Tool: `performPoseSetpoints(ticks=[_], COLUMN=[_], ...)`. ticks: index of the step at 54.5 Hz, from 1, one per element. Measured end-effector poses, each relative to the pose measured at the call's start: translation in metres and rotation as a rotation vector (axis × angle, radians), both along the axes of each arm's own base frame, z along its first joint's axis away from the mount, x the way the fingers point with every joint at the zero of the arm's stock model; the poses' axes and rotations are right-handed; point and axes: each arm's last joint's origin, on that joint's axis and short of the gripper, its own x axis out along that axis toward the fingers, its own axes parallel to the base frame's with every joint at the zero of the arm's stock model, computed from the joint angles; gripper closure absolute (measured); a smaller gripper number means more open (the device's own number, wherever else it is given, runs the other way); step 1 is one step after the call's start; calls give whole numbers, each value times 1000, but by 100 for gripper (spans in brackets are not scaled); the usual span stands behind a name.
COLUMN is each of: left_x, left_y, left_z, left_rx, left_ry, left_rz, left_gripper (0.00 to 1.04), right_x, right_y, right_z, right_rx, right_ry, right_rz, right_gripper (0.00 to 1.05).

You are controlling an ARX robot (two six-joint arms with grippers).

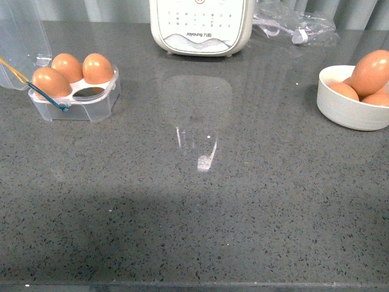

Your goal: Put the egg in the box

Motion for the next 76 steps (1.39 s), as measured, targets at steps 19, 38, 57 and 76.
performPoseSetpoints(ticks=[19, 38, 57, 76], left_x=[0, 0, 0, 0], left_y=[0, 0, 0, 0], left_z=[0, 0, 0, 0], left_rx=[0, 0, 0, 0], left_ry=[0, 0, -1, 0], left_rz=[0, 0, 0, 0], left_gripper=[7, 7, 7, 7], right_x=[33, 157, 234, 251], right_y=[-24, -55, -31, -22], right_z=[42, 63, 76, 60], right_rx=[-138, -103, -5, 33], right_ry=[-127, 32, 258, 375], right_rz=[-273, -216, 72, 204], right_gripper=[7, 7, 7, 7])
